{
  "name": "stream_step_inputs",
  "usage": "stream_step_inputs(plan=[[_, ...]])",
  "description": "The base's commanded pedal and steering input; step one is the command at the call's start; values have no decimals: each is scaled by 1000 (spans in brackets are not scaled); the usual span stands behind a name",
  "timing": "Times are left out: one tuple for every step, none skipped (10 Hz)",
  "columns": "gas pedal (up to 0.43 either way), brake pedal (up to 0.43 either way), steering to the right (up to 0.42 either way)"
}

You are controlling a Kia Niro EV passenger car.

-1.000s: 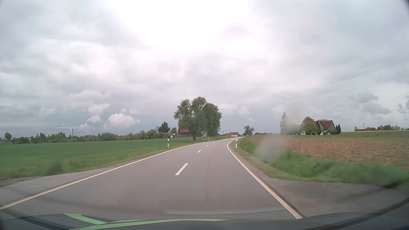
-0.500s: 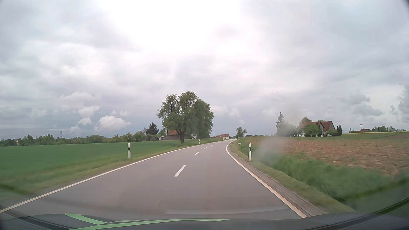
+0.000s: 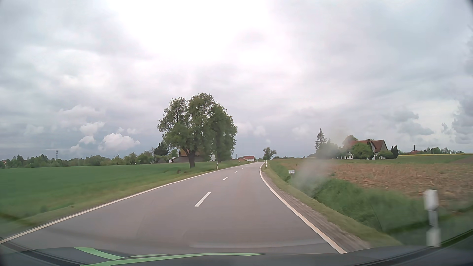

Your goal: Follow the waypoints while adhering to traffic rules and regulations

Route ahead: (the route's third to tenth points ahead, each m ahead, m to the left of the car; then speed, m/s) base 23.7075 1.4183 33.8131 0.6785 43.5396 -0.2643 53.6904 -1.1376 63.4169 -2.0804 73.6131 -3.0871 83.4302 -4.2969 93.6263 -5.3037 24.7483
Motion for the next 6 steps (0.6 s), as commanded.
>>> stream_step_inputs(plan=[[311,0,15],[311,0,15],[311,0,15],[311,0,15],[311,0,15],[311,0,15]])
